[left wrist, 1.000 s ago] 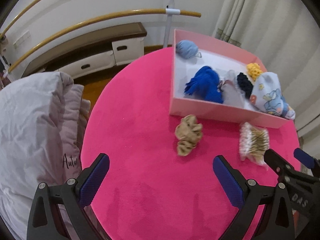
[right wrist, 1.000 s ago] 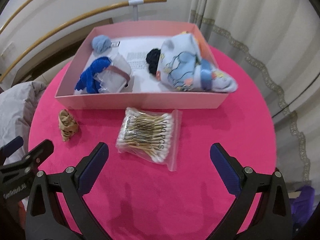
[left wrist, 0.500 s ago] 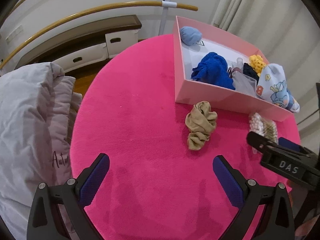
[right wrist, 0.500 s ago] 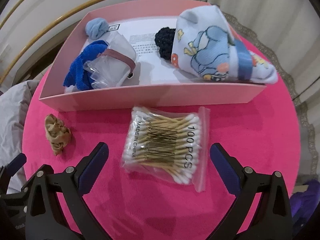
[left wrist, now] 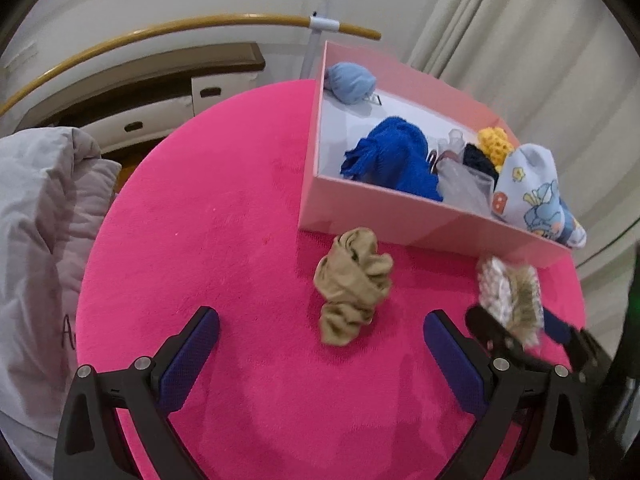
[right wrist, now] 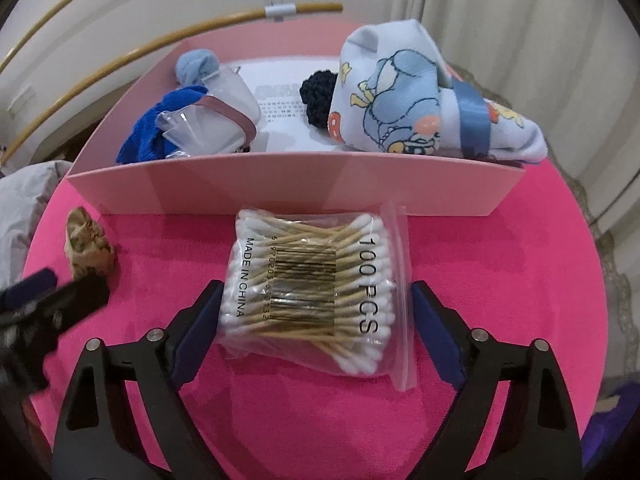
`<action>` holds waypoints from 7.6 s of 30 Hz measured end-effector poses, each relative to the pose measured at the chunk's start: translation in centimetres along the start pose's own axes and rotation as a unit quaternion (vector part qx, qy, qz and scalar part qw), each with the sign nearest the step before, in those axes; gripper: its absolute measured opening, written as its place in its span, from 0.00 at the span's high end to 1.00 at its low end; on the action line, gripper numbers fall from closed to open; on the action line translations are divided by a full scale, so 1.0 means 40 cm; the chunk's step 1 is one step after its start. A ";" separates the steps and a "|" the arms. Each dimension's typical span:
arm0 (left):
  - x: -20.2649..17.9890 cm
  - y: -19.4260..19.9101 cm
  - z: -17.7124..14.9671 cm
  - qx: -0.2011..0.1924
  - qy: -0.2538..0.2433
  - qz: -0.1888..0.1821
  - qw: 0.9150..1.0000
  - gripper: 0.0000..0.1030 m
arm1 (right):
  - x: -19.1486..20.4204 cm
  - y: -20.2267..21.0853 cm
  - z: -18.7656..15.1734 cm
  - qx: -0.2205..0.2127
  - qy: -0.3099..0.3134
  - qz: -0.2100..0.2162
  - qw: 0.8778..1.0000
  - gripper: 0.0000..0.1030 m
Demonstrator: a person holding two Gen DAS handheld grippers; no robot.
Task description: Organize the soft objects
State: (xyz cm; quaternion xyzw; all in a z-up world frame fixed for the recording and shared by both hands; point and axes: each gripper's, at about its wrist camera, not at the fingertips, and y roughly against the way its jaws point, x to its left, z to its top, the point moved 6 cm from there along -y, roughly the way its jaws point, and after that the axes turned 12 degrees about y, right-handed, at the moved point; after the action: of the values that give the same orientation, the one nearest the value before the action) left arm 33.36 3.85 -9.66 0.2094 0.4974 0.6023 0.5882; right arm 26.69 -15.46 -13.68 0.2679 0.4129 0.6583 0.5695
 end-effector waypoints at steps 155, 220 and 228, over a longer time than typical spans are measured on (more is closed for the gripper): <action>-0.313 -0.105 0.454 -0.240 -0.067 -0.031 0.968 0.76 | -0.118 0.056 0.316 -0.289 -0.028 -0.090 0.953 0.36; -0.313 0.144 0.210 -0.271 -0.084 -0.023 0.959 0.03 | -0.214 0.236 0.192 -0.282 -0.084 -0.137 0.946 0.04; -0.340 0.239 0.098 -0.310 -0.106 -0.015 0.945 0.03 | -0.234 0.319 0.129 -0.301 -0.094 -0.150 0.937 0.03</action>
State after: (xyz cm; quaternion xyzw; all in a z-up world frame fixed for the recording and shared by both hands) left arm 34.85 -5.48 4.58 0.0718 0.2241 0.6919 0.6826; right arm 26.14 -23.46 0.91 0.0795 0.1757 0.6307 0.7517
